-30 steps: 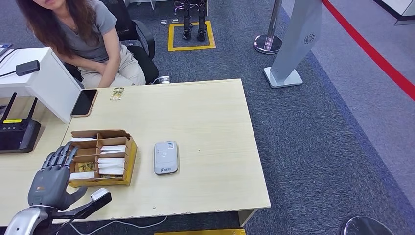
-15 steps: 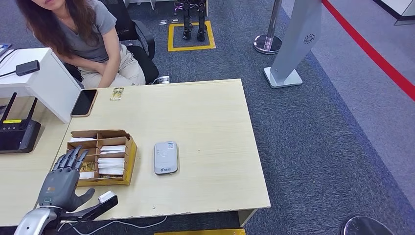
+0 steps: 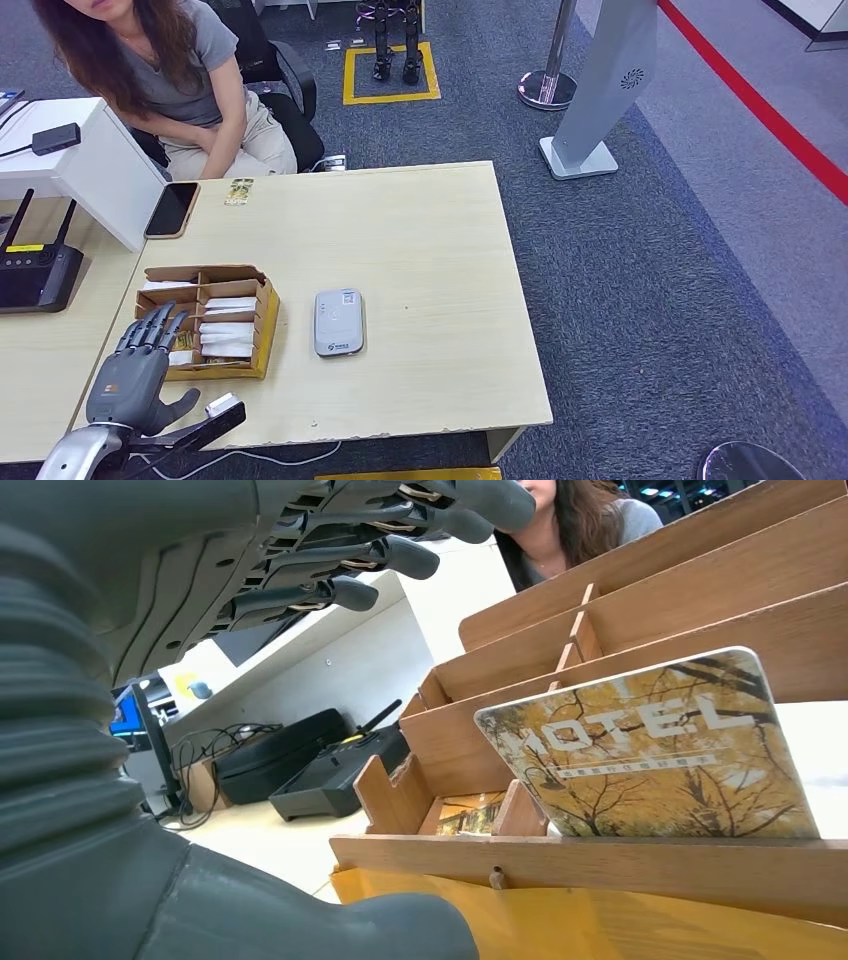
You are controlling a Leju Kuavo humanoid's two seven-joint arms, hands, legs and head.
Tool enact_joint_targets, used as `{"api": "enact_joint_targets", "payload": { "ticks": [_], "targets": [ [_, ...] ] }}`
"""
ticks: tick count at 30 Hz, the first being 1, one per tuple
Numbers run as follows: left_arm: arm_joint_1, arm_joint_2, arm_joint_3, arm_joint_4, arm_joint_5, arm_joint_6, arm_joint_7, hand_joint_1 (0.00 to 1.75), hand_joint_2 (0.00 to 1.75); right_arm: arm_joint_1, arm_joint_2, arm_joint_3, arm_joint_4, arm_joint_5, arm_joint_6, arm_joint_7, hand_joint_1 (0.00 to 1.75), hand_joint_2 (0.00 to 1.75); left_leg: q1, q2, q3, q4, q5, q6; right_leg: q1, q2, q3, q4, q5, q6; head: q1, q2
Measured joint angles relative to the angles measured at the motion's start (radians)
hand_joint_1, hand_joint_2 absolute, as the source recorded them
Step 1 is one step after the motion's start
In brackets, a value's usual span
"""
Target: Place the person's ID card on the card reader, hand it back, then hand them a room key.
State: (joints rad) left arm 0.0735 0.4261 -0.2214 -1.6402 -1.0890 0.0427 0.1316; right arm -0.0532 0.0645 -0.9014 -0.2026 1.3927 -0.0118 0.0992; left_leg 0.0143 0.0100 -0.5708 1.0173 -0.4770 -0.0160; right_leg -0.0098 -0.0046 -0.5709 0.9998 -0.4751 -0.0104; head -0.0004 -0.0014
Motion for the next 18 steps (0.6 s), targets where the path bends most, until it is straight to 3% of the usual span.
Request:
{"api": "enact_joint_targets", "payload": {
  "ticks": [18],
  "targets": [
    [-0.058,-0.032,-0.031,0.065,-0.007,0.008,-0.008,0.0,1.75,-0.005,0.0,0.0,0.0,0.017,0.001,-0.008,0.0,0.0,0.0,0.0,0.0,0.0,0.0,0.0,0.0,0.0,0.0,0.0,0.0,0.0,0.0,0.0]
  ]
}}
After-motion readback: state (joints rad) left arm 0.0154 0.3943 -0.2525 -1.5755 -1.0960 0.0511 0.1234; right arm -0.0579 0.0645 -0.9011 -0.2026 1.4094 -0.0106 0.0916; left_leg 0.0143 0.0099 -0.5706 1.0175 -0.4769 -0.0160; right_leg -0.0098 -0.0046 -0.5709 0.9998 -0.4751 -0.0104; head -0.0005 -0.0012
